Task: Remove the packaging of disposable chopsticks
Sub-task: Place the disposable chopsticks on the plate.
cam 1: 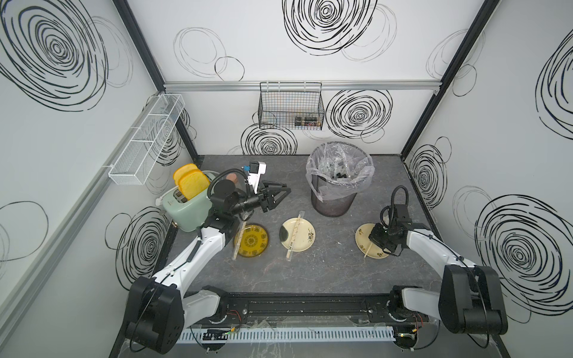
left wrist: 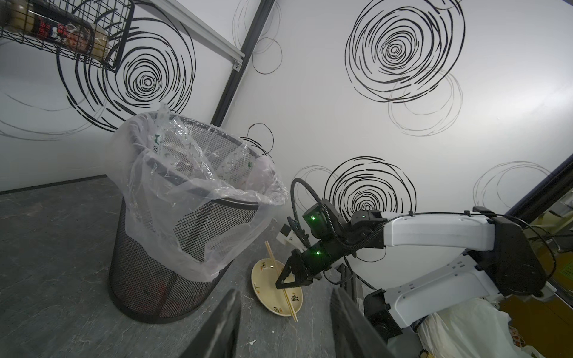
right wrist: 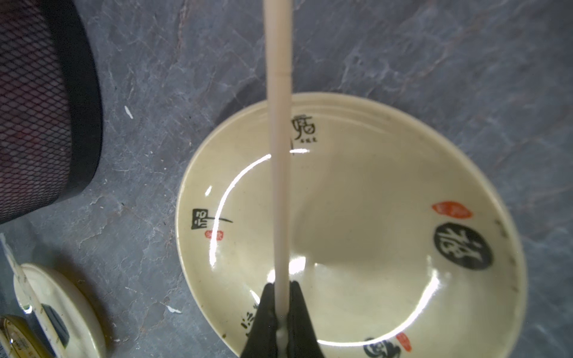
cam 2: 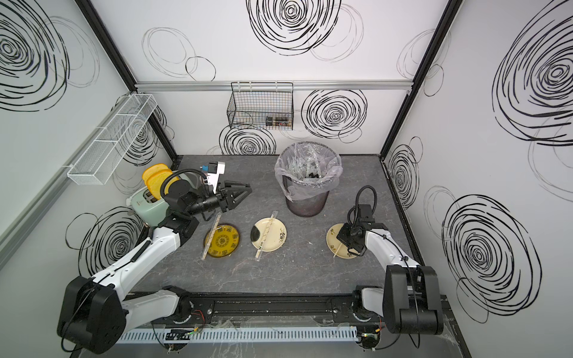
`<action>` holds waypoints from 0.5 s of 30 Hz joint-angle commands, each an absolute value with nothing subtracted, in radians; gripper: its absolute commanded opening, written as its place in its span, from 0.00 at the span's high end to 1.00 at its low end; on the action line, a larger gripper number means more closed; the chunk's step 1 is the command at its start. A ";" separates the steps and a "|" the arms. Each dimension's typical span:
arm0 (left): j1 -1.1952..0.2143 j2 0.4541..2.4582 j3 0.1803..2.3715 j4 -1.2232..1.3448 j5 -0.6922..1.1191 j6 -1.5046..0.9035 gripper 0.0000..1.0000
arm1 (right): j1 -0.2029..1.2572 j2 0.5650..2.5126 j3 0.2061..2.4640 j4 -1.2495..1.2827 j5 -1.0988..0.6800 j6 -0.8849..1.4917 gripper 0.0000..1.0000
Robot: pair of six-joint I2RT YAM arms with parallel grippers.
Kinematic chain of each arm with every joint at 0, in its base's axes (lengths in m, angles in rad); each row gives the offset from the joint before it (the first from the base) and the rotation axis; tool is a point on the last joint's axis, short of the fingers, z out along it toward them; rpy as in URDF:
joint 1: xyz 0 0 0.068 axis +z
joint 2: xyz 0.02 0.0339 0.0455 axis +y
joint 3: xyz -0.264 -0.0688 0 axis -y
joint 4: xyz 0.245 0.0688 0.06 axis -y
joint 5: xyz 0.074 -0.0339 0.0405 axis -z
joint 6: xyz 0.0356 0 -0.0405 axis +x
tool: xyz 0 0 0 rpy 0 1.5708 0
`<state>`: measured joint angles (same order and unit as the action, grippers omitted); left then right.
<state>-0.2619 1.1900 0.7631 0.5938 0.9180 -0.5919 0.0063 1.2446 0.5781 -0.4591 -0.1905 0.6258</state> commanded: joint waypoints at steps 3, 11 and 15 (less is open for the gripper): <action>-0.256 1.195 0.789 0.641 0.921 -0.599 0.49 | 0.009 1.301 0.567 -0.411 -0.183 0.654 1.00; -0.252 1.200 0.787 0.654 0.926 -0.612 0.49 | -0.014 1.325 0.580 -0.410 -0.177 0.631 0.93; -0.250 1.201 0.788 0.657 0.928 -0.615 0.49 | -0.034 1.344 0.580 -0.409 -0.198 0.619 0.93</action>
<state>-0.2588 1.1961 0.7631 0.5999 0.9180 -0.6033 -0.0204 1.3159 0.5816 -0.4076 -0.2295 0.6350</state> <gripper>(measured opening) 0.511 0.074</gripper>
